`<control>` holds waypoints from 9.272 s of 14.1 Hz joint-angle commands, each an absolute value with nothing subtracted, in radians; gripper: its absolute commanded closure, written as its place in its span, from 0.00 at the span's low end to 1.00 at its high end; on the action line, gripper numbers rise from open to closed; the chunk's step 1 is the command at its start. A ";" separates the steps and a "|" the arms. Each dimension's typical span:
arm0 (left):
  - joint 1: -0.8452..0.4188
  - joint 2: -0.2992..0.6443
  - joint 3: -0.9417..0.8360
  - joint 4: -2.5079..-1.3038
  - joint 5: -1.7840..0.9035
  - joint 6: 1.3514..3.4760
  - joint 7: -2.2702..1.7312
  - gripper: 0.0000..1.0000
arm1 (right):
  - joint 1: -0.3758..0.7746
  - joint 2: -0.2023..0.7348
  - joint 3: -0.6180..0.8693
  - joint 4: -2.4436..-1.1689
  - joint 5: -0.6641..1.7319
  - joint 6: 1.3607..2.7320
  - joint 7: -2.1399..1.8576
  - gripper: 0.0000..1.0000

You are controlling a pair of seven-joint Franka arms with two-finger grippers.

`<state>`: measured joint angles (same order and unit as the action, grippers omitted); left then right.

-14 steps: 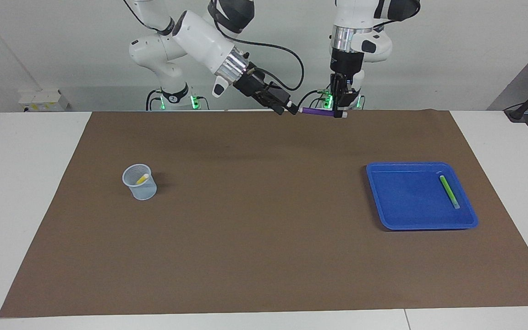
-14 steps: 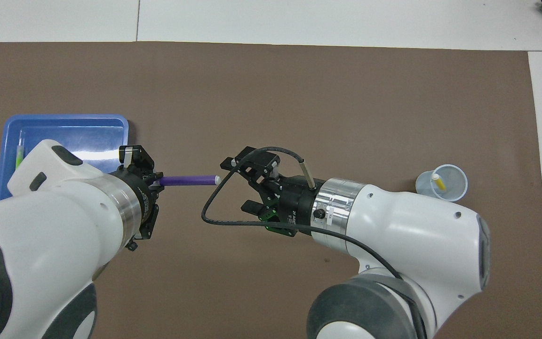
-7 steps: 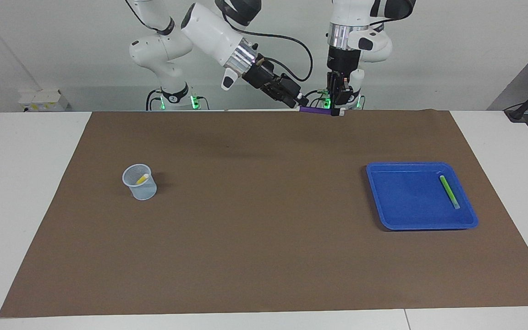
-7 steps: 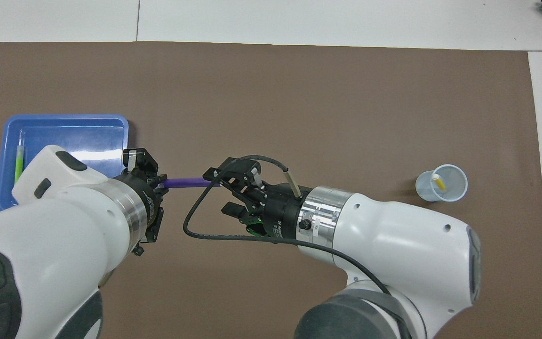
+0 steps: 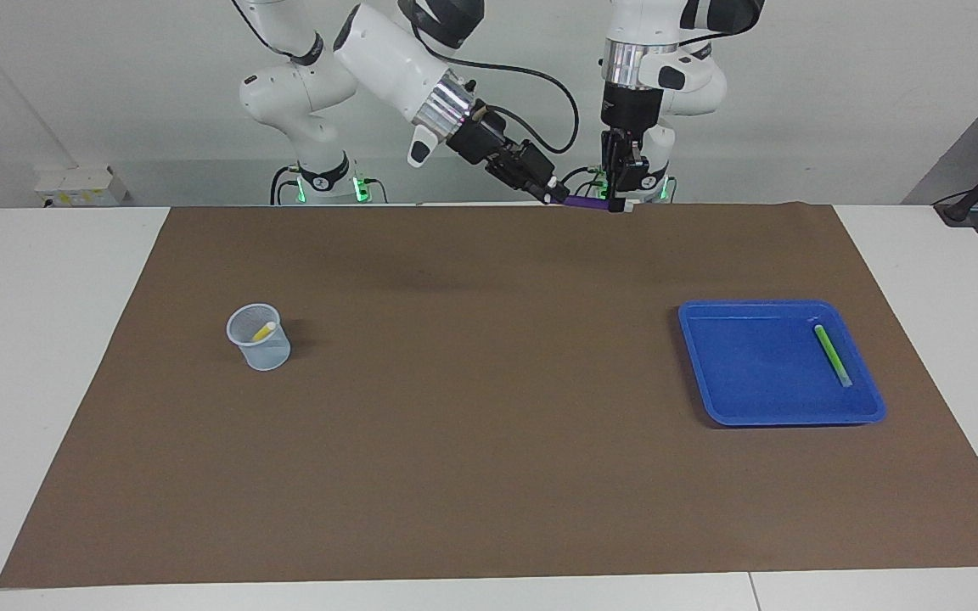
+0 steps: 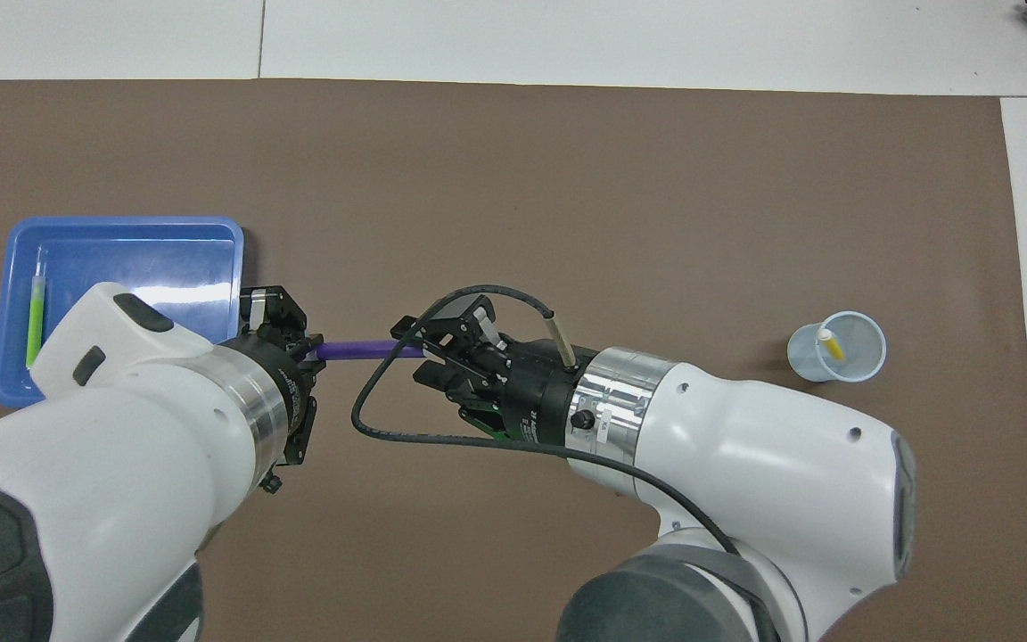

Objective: Transfer and insert pens with both arms
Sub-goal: 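Close the right gripper on the free end of the purple pen, then open the left gripper while the right gripper pulls the purple pen away, then lower the purple pen into the white cup with the right gripper, then open the right gripper and withdraw it from the cup toward center, then grasp the green pen in the blue tray with the left gripper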

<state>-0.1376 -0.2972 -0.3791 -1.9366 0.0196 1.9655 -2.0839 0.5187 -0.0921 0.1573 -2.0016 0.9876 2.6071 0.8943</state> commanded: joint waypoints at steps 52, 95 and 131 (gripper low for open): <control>-0.137 -0.339 -0.186 -2.019 -0.070 1.999 -1.329 0.00 | 0.201 -0.118 0.150 -1.990 0.320 1.941 0.091 1.00; 0.235 0.350 0.063 -1.899 -0.137 2.367 0.486 0.06 | 0.098 -0.244 0.181 -1.907 0.291 1.785 -0.165 0.00; 0.239 0.416 0.055 -1.913 -0.167 2.490 0.520 0.80 | 0.160 -0.155 0.181 -2.114 0.686 2.128 0.267 0.00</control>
<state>0.2424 0.4029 0.0527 -1.9145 -0.1489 2.4610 0.4989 0.1553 -0.1489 0.1790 -2.0954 0.6523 2.1012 0.2539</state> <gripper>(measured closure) 0.700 0.000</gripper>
